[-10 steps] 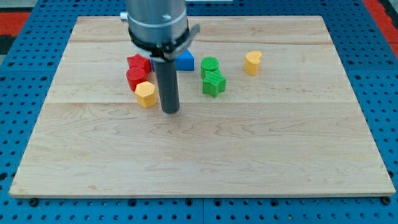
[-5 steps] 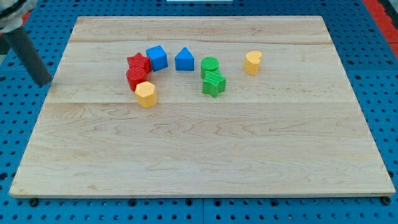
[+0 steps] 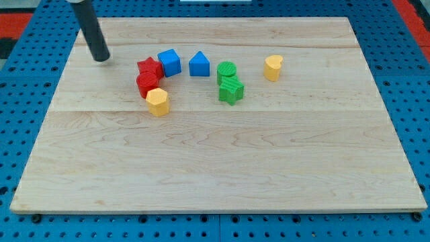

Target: Slightly move the blue cube towards the blue triangle

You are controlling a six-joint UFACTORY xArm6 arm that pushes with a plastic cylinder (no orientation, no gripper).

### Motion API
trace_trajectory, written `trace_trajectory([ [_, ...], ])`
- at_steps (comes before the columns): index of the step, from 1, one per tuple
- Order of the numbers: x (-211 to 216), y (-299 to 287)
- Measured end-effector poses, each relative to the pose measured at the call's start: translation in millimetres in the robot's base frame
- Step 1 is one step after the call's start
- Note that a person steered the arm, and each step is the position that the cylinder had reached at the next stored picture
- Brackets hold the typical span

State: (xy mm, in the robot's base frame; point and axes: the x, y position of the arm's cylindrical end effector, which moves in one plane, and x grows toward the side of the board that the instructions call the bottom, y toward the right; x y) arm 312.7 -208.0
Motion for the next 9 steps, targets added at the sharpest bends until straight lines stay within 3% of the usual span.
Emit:
trace_trajectory([
  [9,-8,111],
])
